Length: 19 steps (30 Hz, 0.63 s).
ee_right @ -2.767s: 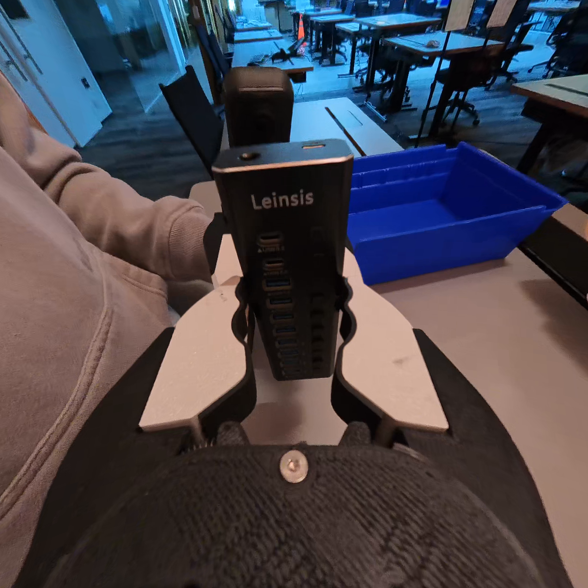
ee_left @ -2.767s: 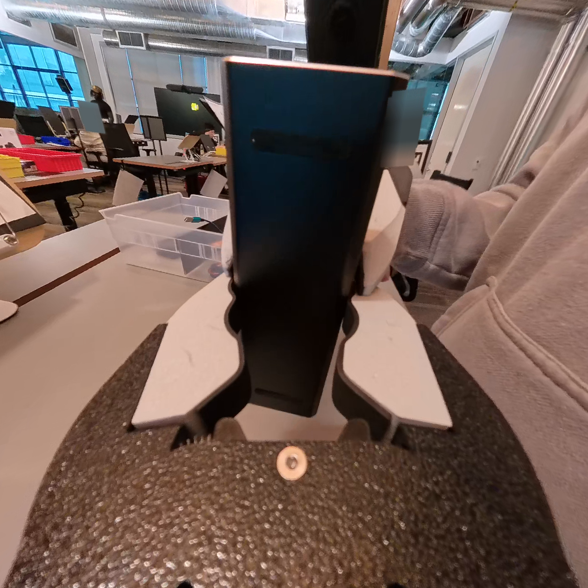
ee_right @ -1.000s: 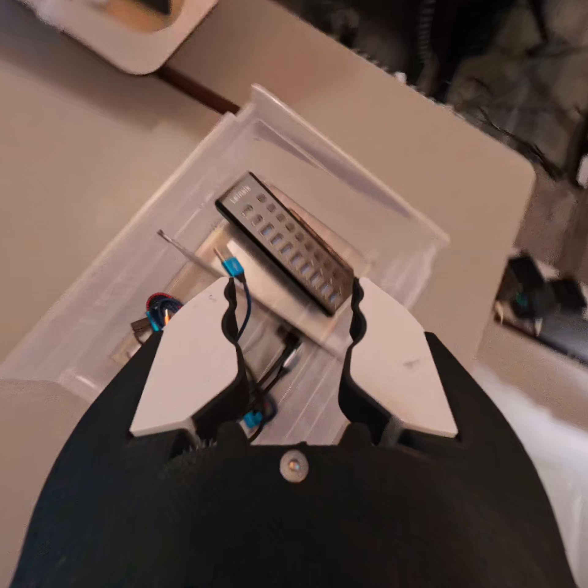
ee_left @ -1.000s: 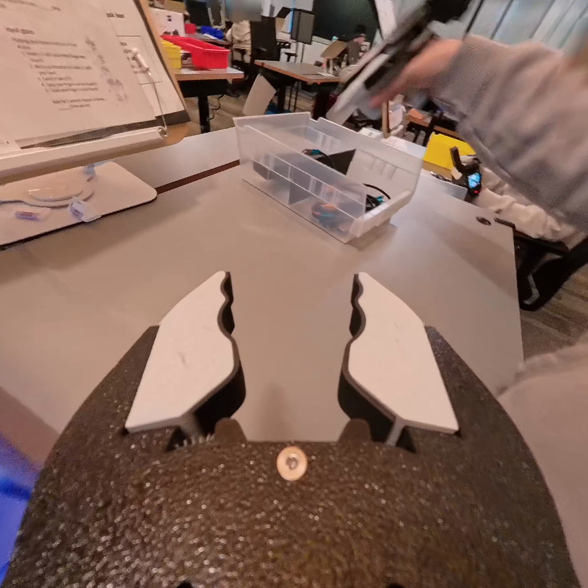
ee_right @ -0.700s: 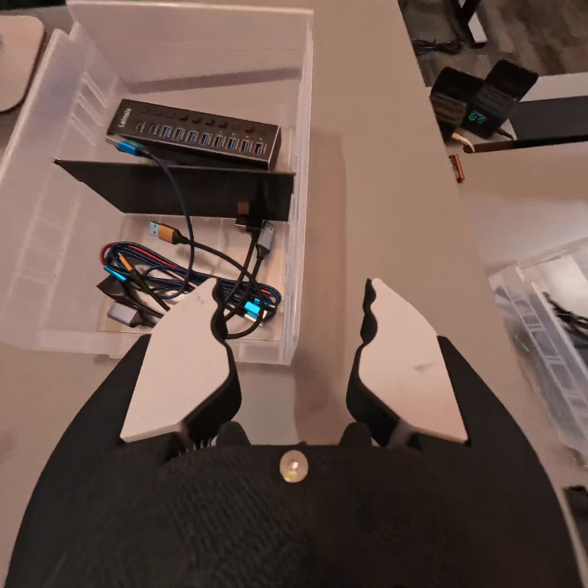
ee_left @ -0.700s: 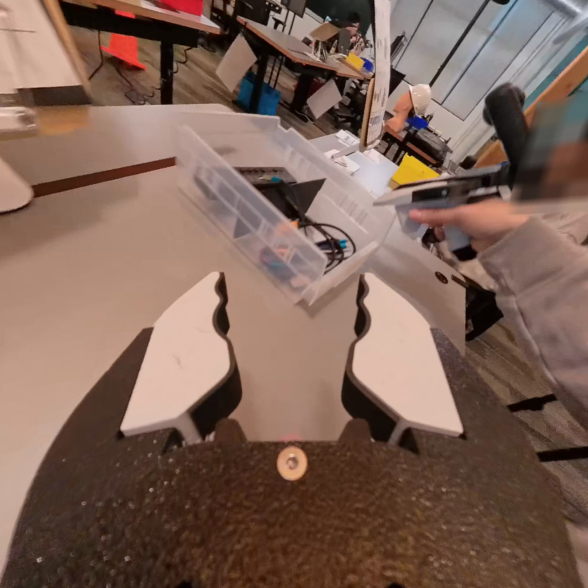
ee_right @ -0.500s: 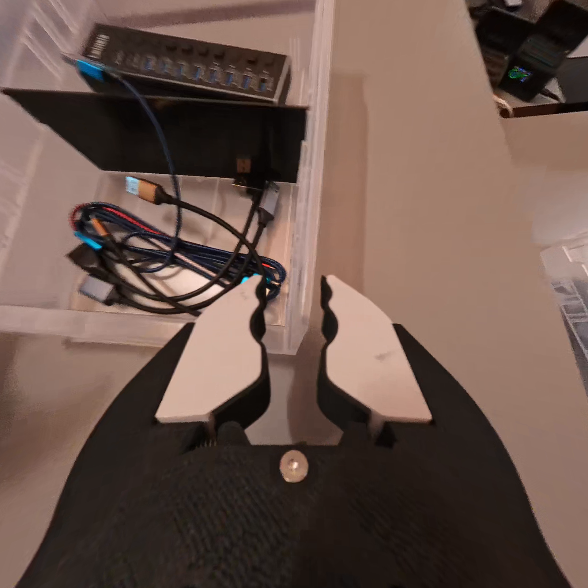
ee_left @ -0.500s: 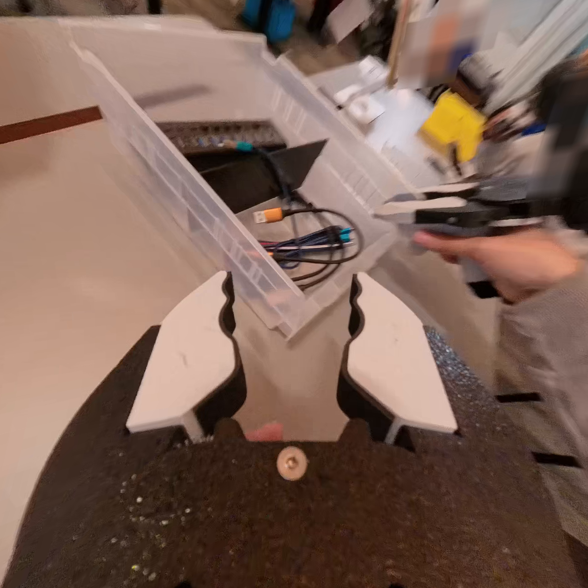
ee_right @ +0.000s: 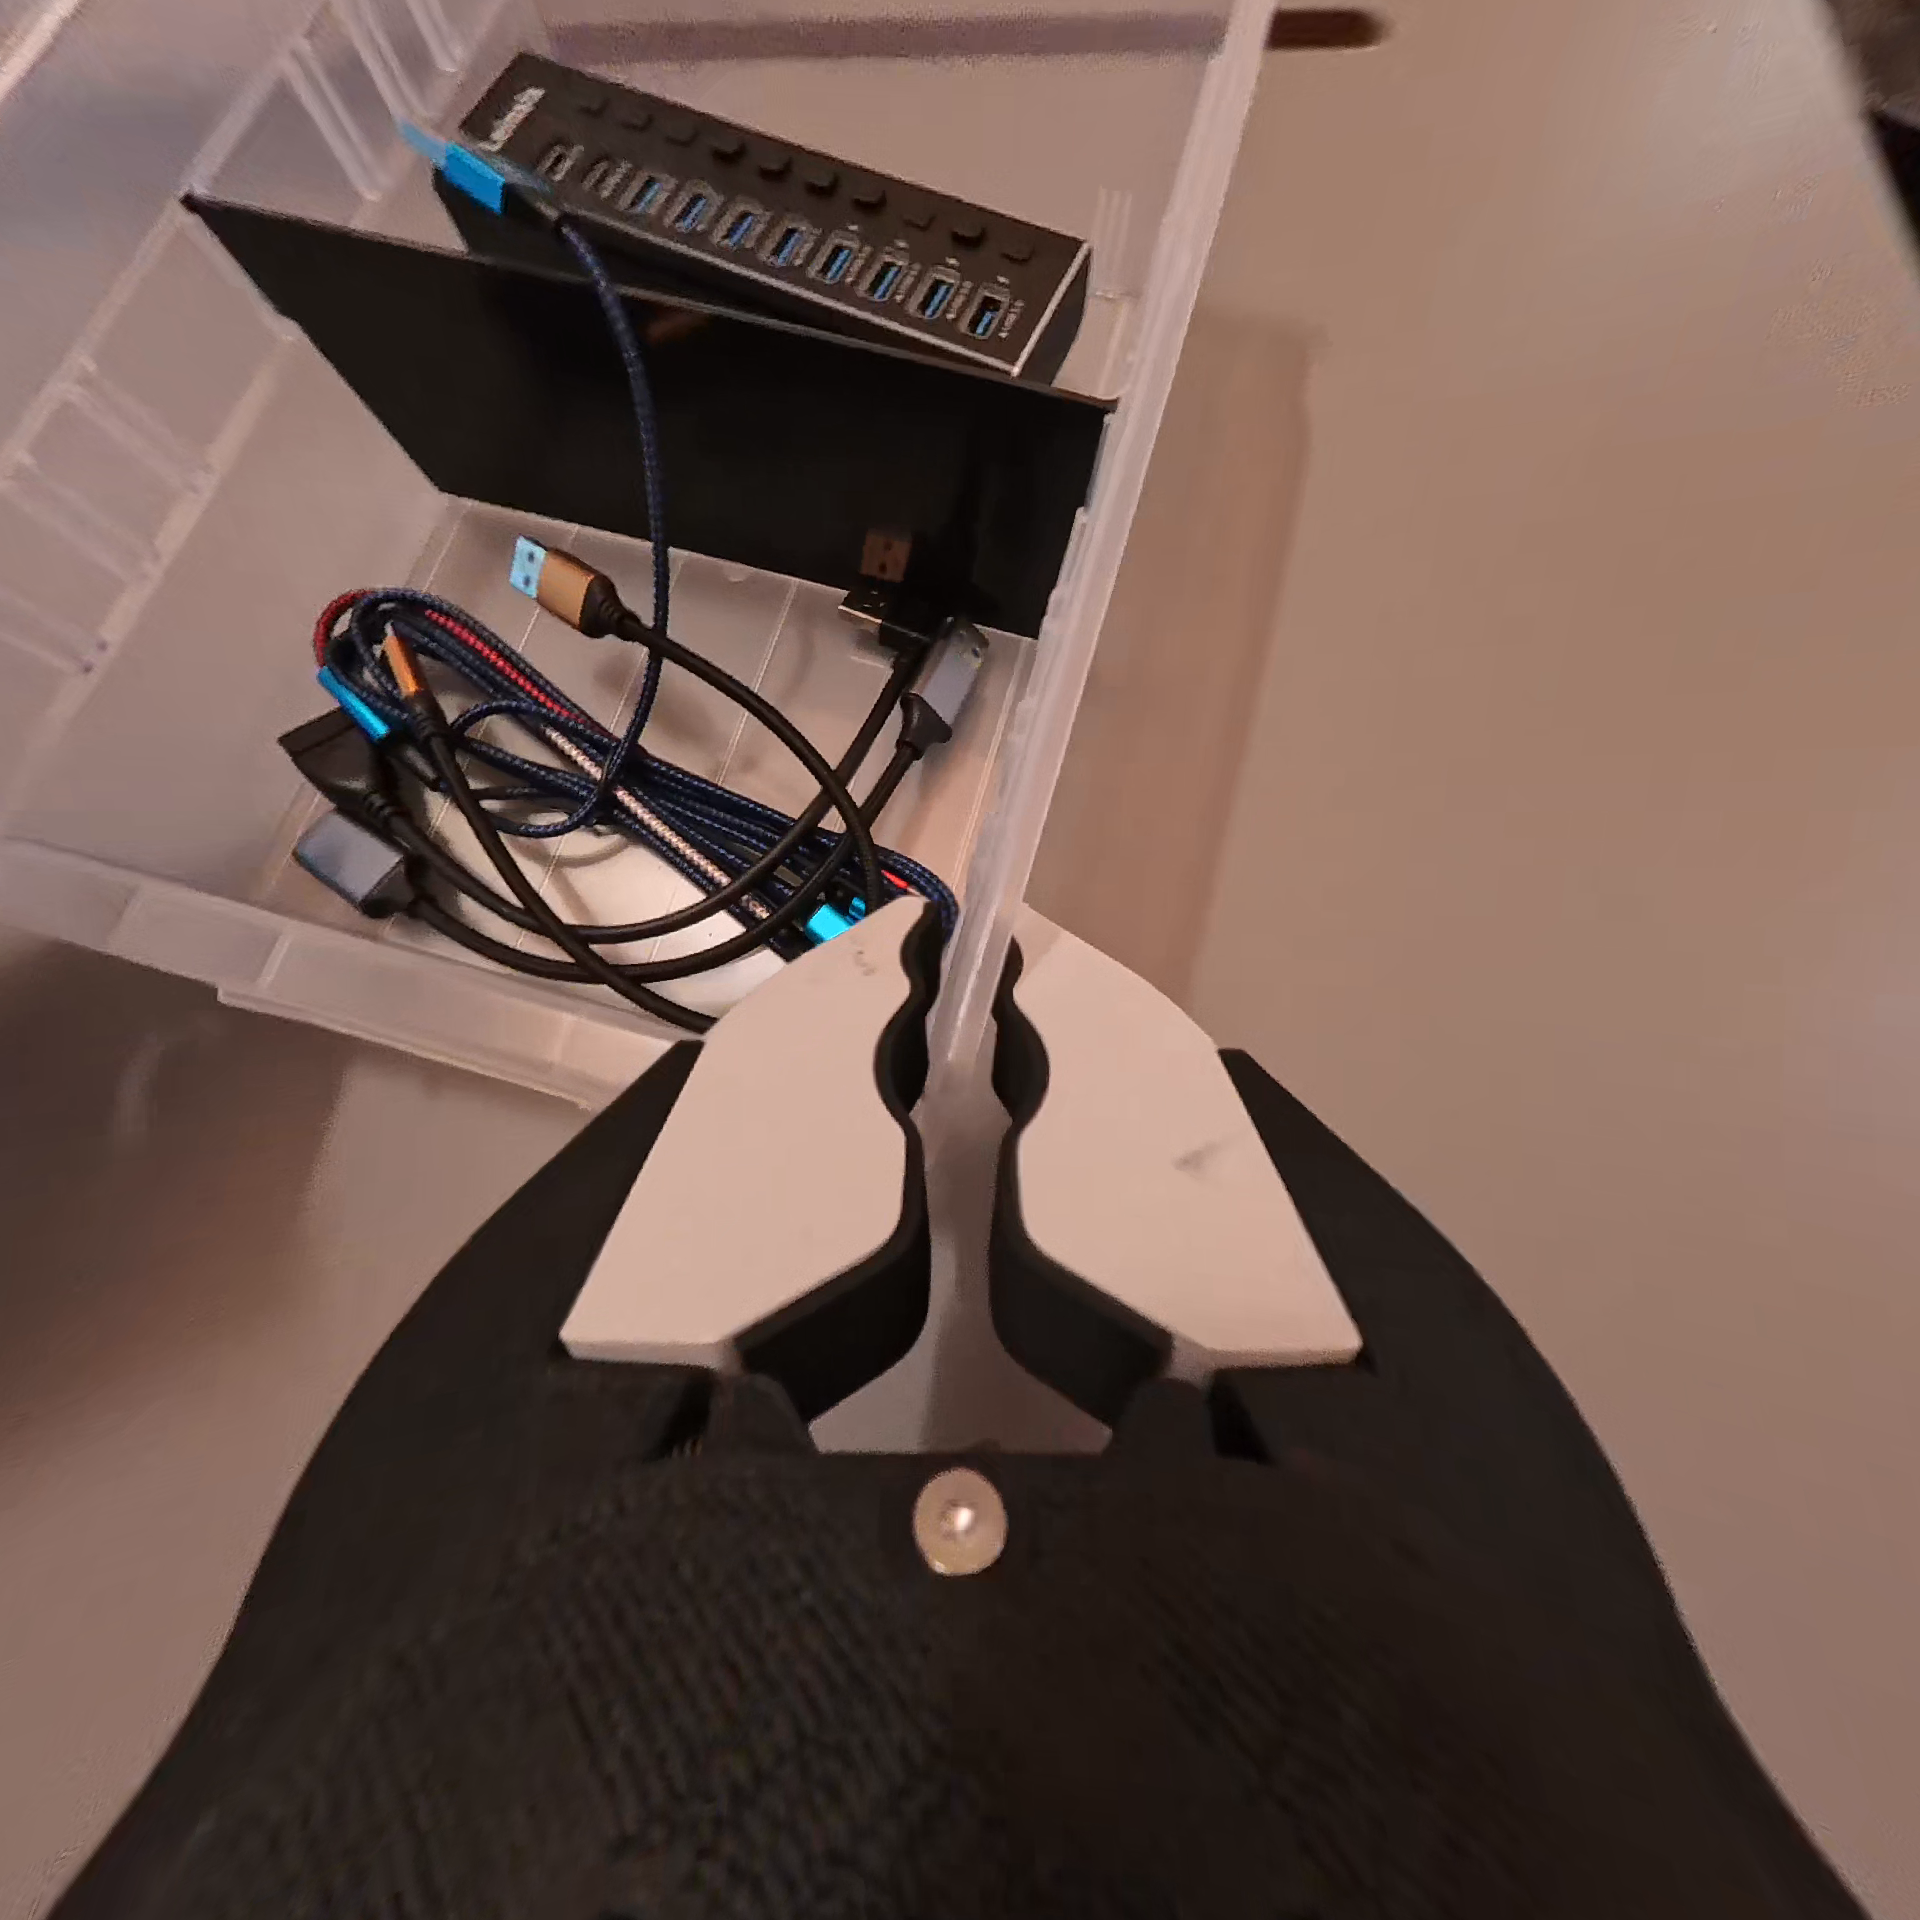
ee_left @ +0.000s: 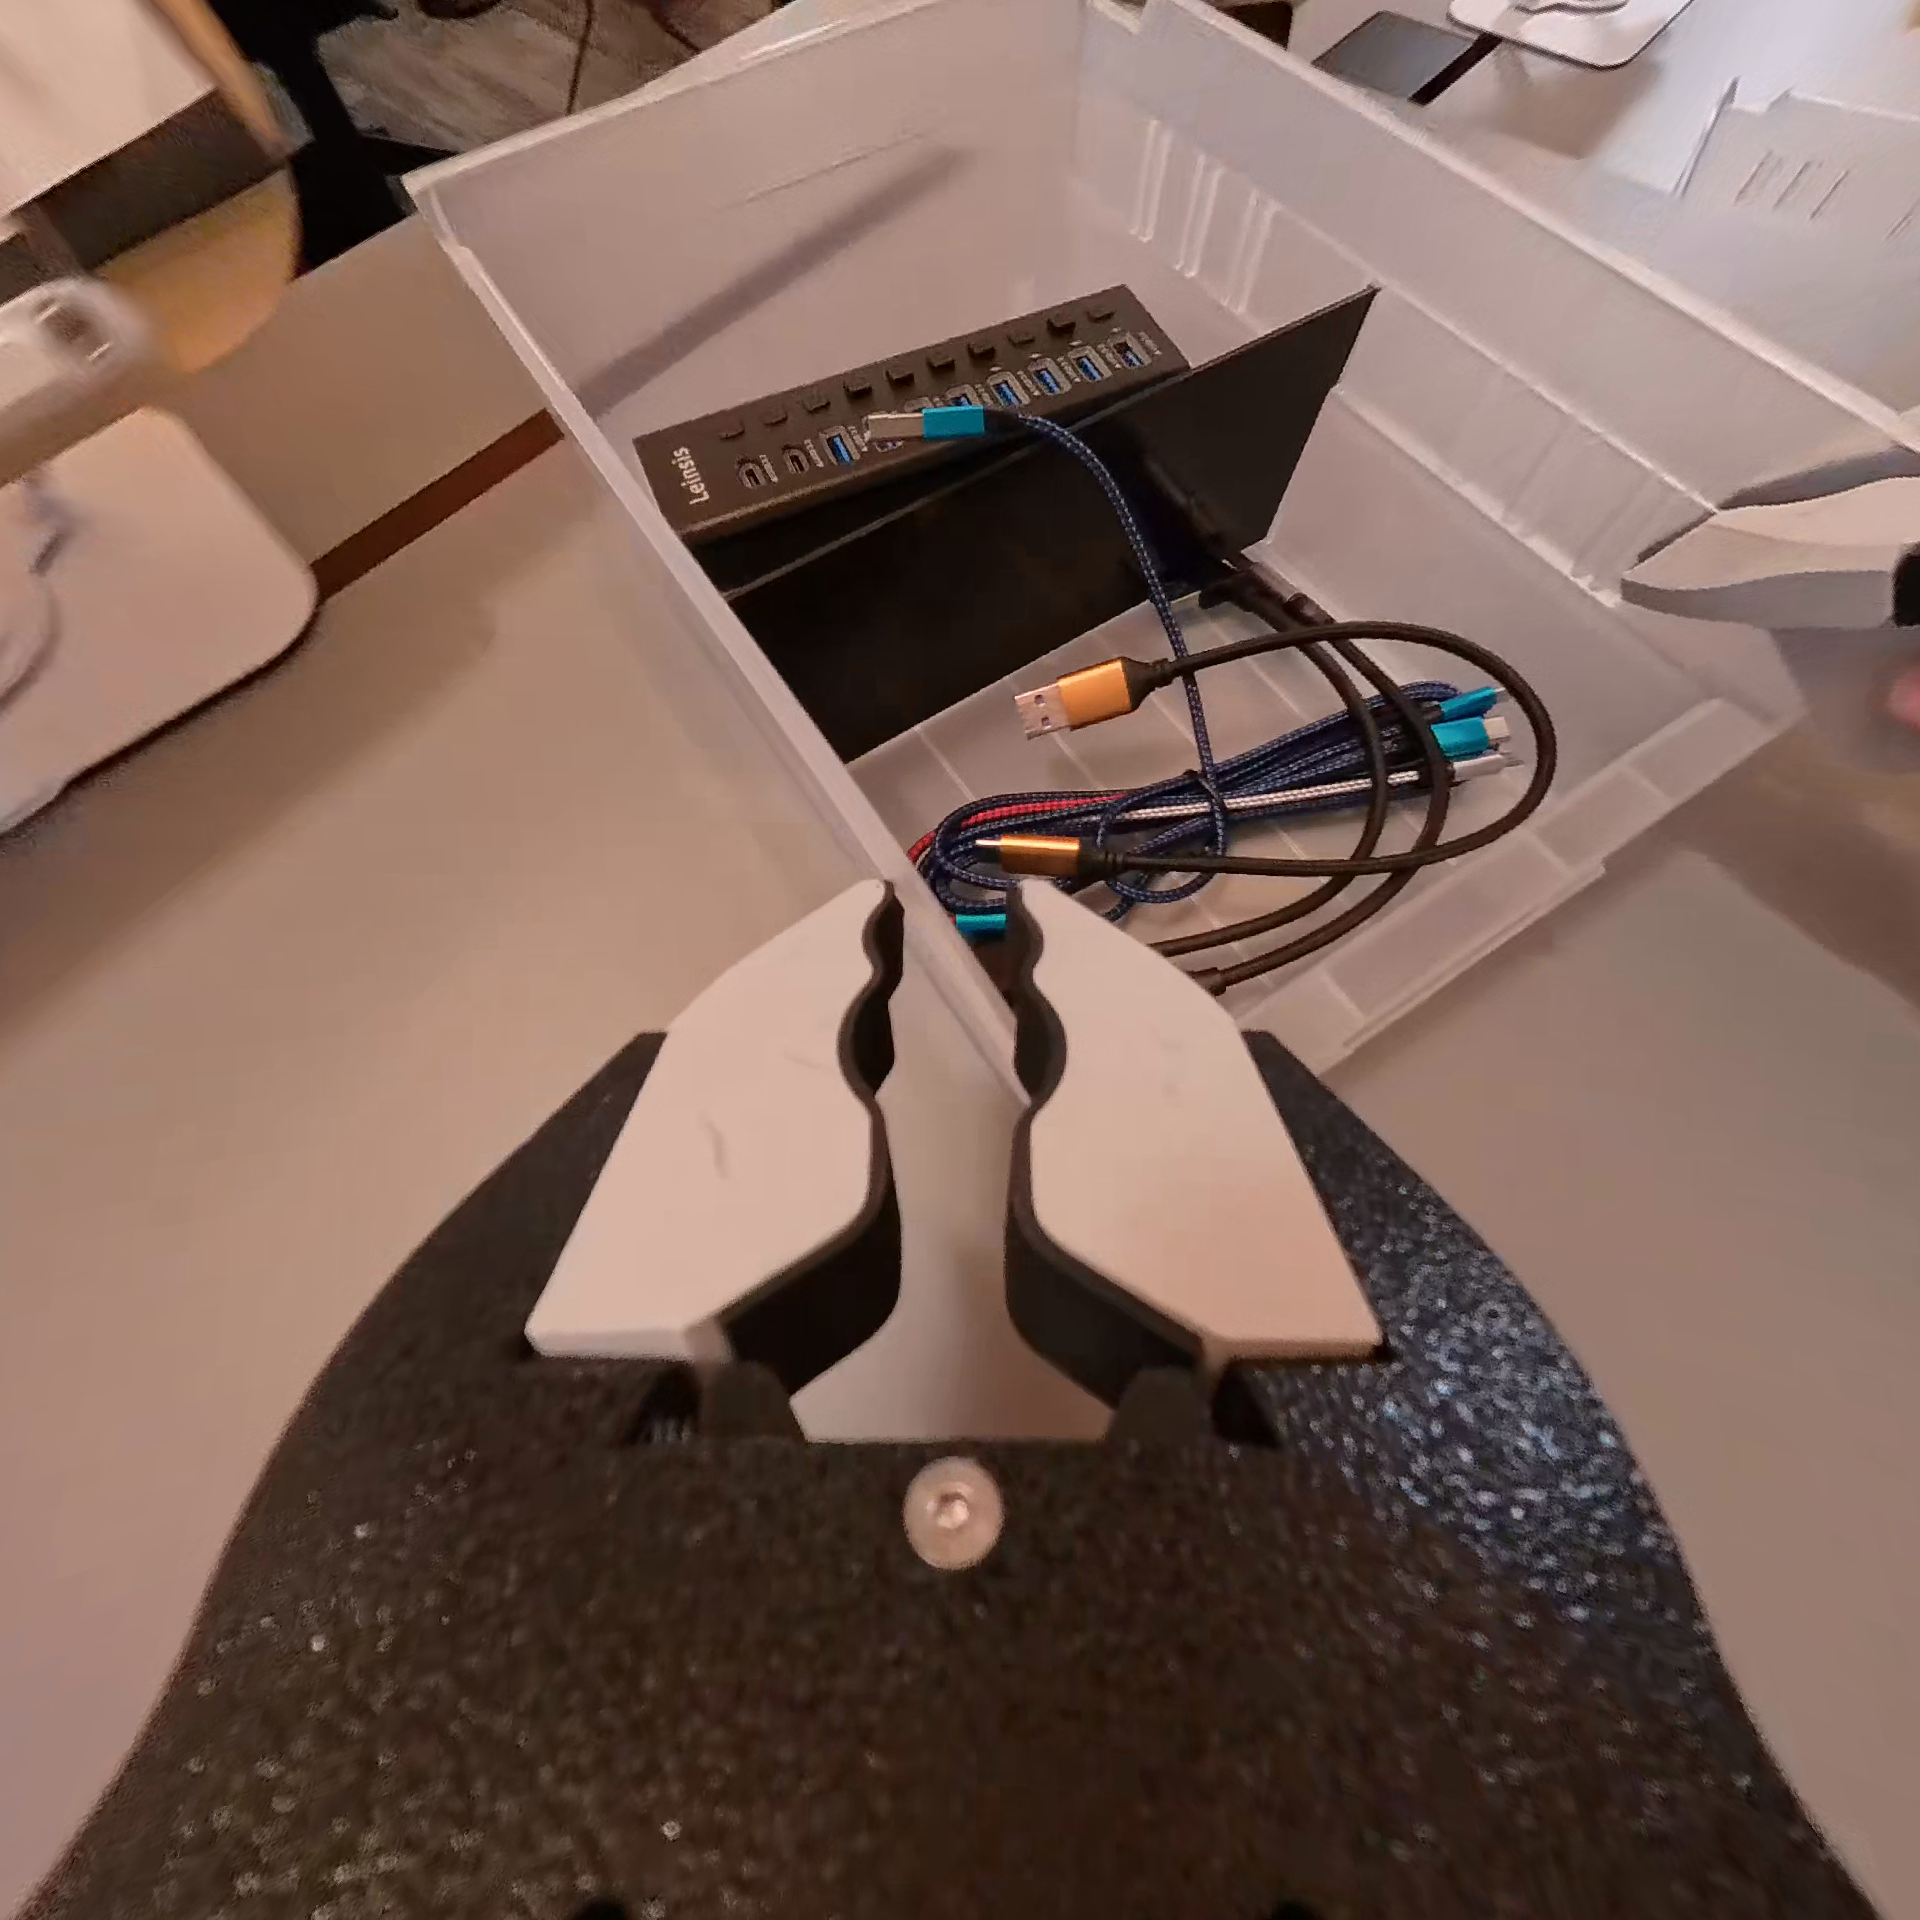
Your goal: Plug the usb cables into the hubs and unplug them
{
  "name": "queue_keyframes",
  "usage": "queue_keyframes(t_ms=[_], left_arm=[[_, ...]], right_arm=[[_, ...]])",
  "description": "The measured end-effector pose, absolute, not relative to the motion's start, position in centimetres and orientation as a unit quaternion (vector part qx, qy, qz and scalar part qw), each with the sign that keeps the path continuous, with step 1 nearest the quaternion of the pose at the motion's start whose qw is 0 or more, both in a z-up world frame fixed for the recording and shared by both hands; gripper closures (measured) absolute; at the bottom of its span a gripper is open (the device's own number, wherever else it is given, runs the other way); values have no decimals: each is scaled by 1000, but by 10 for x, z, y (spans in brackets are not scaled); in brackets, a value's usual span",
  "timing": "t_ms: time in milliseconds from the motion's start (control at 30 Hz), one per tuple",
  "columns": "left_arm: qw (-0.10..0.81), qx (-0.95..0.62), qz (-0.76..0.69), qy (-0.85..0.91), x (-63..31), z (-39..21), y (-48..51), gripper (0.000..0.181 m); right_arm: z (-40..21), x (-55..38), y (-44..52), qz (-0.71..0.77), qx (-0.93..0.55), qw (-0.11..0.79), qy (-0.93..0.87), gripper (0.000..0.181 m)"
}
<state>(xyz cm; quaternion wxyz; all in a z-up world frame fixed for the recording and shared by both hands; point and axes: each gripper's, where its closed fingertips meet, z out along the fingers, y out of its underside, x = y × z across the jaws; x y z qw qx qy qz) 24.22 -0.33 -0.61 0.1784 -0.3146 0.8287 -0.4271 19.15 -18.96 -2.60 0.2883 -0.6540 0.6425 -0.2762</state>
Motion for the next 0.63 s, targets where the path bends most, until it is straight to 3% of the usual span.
queue_keyframes(t_ms=[33,300,533,600,633], left_arm=[[184,-318,-424,828,233,-6,17,163],[247,-410,-391,786,176,-6,185,167],[251,-441,-403,762,178,-4,241,166],[273,-424,-409,761,178,19,254,152],[299,-420,-419,747,179,39,268,144]], right_arm=[[-26,184,-169,-269,-669,291,629,173],[-26,139,-1,-219,-764,329,511,164],[-26,148,61,-182,-790,365,459,155],[-22,147,67,-151,-790,385,453,147],[-17,146,67,-138,-786,399,453,134]])
